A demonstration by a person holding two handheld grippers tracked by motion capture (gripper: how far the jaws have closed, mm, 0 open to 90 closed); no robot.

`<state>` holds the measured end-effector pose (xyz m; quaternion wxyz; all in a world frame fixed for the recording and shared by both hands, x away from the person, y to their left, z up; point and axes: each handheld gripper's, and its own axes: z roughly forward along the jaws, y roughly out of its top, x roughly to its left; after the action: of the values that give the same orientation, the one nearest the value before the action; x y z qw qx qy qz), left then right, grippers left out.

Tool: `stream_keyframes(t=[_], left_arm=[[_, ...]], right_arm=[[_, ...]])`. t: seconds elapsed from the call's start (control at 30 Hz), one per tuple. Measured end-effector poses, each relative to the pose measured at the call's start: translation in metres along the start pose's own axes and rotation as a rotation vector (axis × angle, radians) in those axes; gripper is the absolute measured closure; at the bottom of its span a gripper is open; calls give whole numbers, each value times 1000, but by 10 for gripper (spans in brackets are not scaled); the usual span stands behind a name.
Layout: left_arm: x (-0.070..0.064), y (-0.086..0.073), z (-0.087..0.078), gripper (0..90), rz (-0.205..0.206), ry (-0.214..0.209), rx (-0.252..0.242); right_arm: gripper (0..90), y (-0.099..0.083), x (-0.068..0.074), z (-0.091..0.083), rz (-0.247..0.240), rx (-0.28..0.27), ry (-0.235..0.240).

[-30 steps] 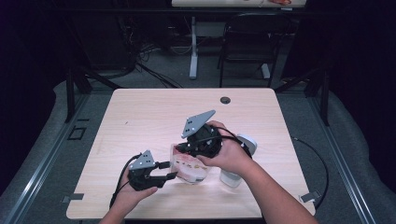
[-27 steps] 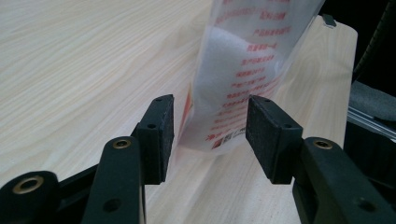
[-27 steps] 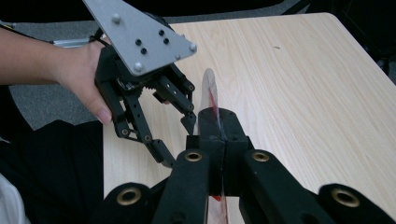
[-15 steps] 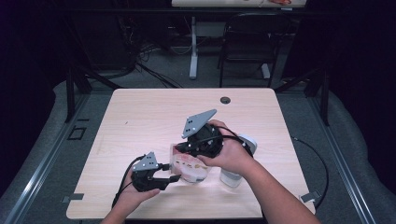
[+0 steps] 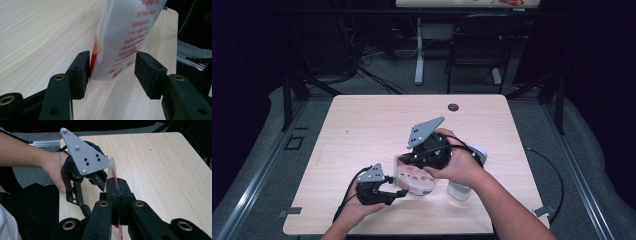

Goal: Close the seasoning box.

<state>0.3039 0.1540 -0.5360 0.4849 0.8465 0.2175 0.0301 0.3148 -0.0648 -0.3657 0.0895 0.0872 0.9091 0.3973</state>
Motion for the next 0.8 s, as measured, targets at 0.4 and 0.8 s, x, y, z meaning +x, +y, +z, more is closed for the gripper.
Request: stream_keyframes(t=[0.4,0.8], left_arm=[[2,-5,12,452,5,-34,42],[4,-7,12,525,-11,-47,59]], right_arm=[[900,1,2,1,-9,-1,6],[900,2,2,-1,-8,-19,8]])
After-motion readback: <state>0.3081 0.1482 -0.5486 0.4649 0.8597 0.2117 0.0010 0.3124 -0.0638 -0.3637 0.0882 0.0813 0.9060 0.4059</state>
